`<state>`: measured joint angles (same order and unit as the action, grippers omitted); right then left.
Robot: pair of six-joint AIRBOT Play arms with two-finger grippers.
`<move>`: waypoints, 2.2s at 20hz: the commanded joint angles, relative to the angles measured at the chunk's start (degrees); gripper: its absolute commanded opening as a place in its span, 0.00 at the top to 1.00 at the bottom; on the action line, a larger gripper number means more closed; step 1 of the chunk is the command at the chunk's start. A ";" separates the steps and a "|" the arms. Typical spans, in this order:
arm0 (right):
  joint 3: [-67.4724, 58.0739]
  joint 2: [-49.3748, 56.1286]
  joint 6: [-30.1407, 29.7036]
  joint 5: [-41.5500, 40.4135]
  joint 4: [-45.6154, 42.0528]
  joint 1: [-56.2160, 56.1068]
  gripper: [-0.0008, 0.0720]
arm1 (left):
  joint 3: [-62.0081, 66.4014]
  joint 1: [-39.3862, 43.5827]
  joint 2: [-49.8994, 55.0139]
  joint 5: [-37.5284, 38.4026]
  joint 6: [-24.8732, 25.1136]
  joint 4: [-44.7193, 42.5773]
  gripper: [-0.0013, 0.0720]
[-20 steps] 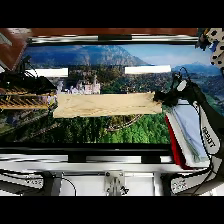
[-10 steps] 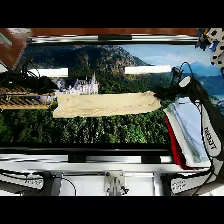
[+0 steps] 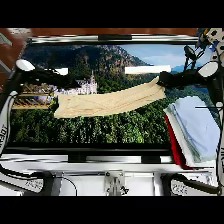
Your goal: Fold the shirts.
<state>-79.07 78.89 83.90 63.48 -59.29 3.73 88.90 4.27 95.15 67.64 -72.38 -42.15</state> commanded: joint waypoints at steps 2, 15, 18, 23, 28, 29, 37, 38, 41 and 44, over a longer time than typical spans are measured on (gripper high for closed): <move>-0.13 -6.64 3.26 7.67 0.66 0.02 0.90 | 0.07 13.11 4.33 -7.76 -1.90 1.27 0.93; -0.13 -19.37 7.06 9.31 3.02 -6.05 0.90 | 0.07 30.10 14.34 -16.13 -5.70 16.94 0.93; -0.13 -19.89 7.96 9.31 3.06 -6.10 0.90 | 0.07 28.02 9.46 -23.76 -5.73 15.23 0.94; -0.13 -17.77 8.04 0.09 3.54 -9.55 0.90 | 0.07 15.78 -4.79 -22.21 -11.30 -6.32 0.94; -0.13 -9.77 7.32 -16.72 8.11 -20.96 0.90 | 0.07 -3.23 -20.68 -16.85 -15.80 -21.35 0.94; -0.13 -7.43 6.21 -20.96 11.08 -23.56 0.90 | 0.07 -6.62 -23.45 -16.39 -15.82 -21.33 0.94; -0.24 11.72 -5.44 -40.50 38.82 -39.78 0.90 | 0.04 -18.14 -35.60 -5.51 -13.60 -21.38 0.94; -0.70 13.62 -6.91 -40.87 42.10 -40.83 0.90 | -0.04 -18.08 -35.89 -4.33 -13.57 -21.33 0.93; -4.44 18.34 -8.57 -41.00 45.72 -43.28 0.90 | -0.07 -17.53 -36.06 -3.30 -13.57 -21.35 0.93; -7.76 22.05 -5.70 -40.94 46.75 -45.07 0.90 | -0.07 -16.70 -36.06 -3.28 -12.92 -21.33 0.93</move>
<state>-84.20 97.06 77.28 23.44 -16.34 -39.18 88.86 -12.78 59.48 63.22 -85.84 -63.29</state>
